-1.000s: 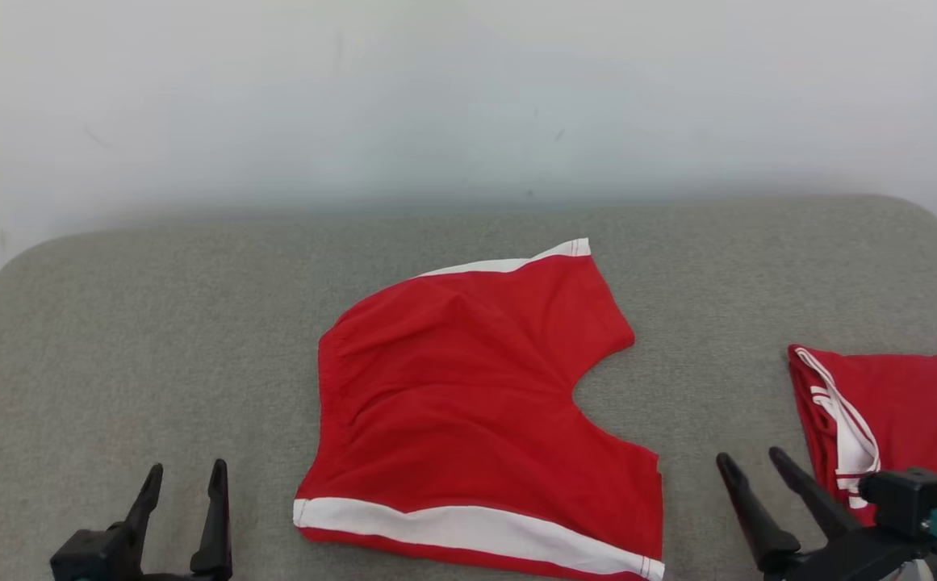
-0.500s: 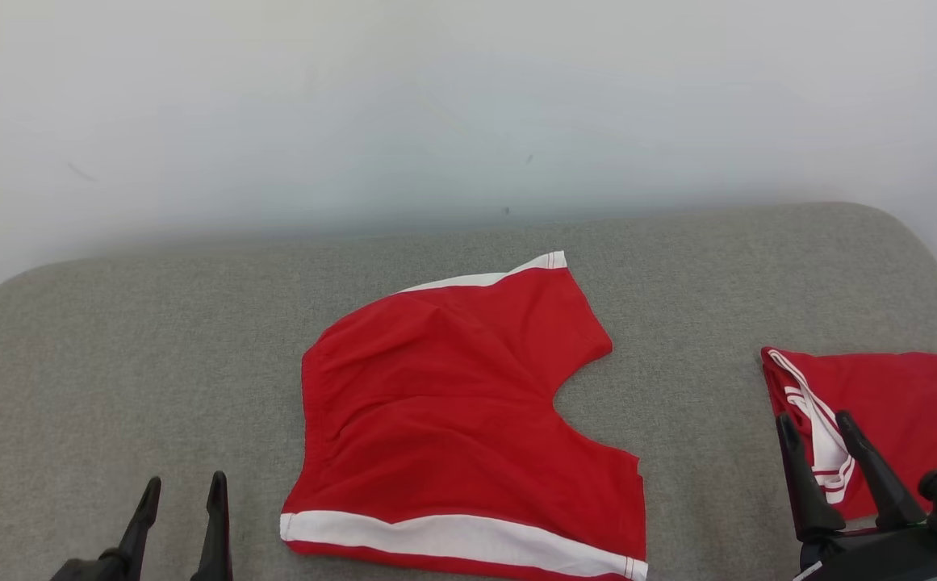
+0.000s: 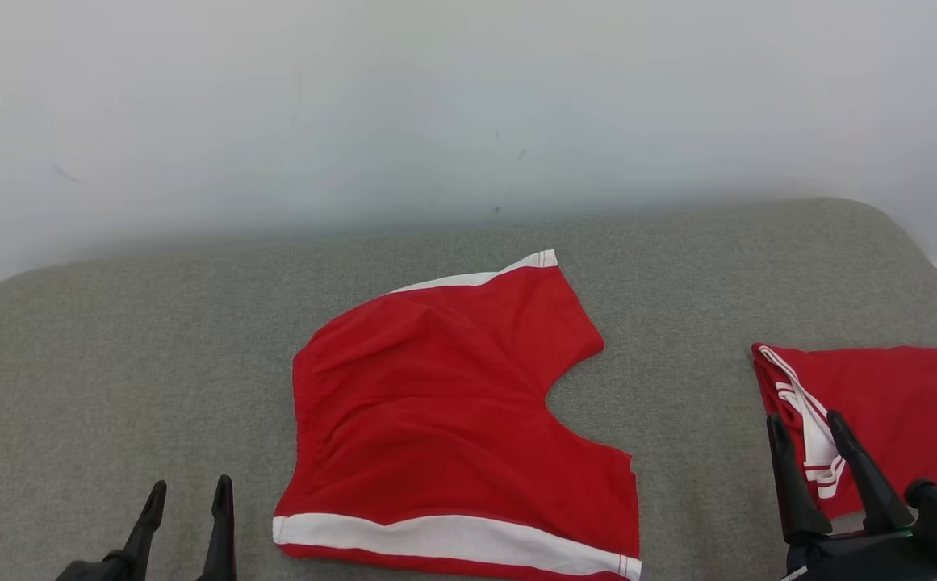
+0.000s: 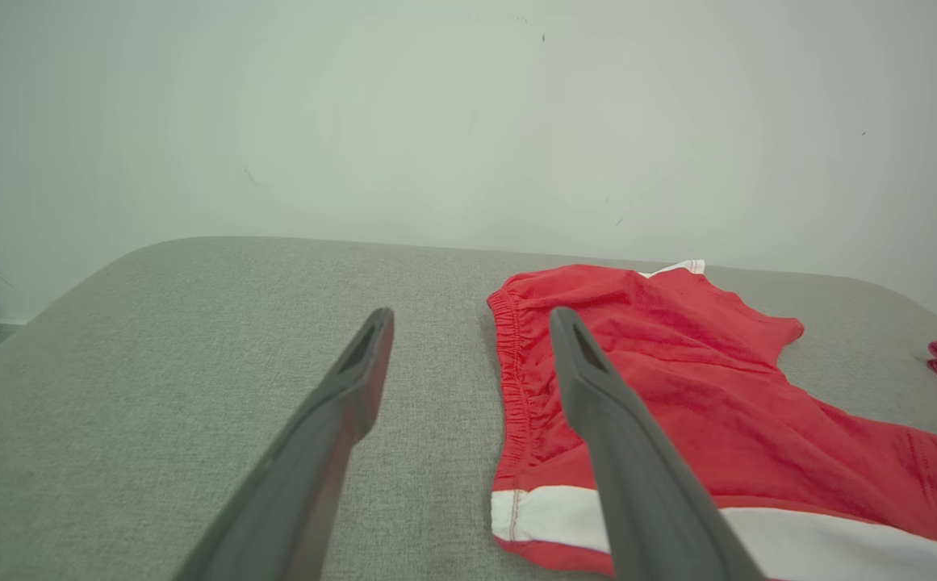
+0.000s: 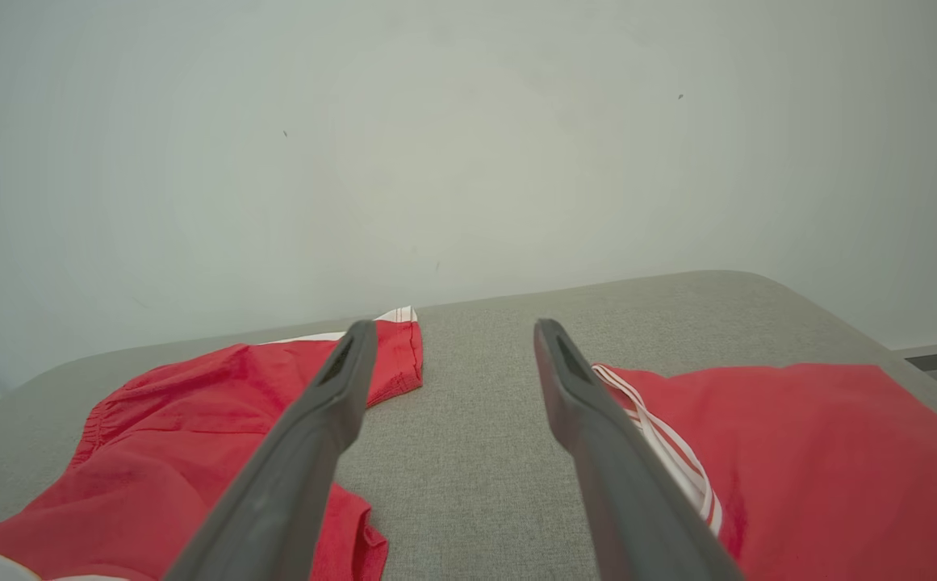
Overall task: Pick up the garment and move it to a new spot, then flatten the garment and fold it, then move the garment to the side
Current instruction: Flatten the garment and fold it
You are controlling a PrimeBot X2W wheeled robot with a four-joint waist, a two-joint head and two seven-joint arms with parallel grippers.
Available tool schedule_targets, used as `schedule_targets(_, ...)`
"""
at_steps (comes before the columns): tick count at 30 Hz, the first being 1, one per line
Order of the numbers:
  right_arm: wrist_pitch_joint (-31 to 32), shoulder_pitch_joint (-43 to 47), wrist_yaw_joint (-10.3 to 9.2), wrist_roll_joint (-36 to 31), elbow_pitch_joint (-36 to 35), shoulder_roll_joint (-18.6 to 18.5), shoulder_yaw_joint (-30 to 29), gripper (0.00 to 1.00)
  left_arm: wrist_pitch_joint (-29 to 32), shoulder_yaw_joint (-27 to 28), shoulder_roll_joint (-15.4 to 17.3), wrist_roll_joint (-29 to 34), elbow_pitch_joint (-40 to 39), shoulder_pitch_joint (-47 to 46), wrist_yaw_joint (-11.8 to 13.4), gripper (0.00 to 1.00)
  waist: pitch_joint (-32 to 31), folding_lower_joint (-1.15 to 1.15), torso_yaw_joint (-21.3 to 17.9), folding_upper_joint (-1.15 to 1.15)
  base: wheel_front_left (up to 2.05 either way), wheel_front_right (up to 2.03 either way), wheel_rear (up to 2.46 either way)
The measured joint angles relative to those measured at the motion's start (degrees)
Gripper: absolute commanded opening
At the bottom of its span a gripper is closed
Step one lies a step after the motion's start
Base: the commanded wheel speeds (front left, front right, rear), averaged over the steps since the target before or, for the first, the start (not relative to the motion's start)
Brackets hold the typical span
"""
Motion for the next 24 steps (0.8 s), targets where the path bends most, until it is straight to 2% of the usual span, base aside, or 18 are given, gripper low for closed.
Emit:
schedule_targets(14, -1.3, 0.0, 1.12, -0.1, 1.5, 0.3, 1.1, 1.0, 2.1, 0.5, -0.6, 0.4, -1.8, 0.9, 0.0, 1.0, 0.6, 0.0, -0.2, 0.0, 0.0, 0.0, 0.0)
schedule_targets(19, -1.3, 0.0, 1.65, -0.9, 2.1, 0.2, 1.8, 1.0, 5.2, -0.5, -0.4, 0.2, -1.7, 0.9, -0.2, 1.0, 0.7, 0.0, -0.1, 0.0, 0.0, 0.0, 0.0)
schedule_targets(24, 2.9, 0.0, 2.58, -0.1, 3.0, 0.6, 4.2, 1.0, 8.8, -2.1, -0.3, -0.4, -1.5, 0.3, -1.7, 1.0, 0.7, 0.0, 0.2, 0.0, 0.0, 0.0, 0.0)
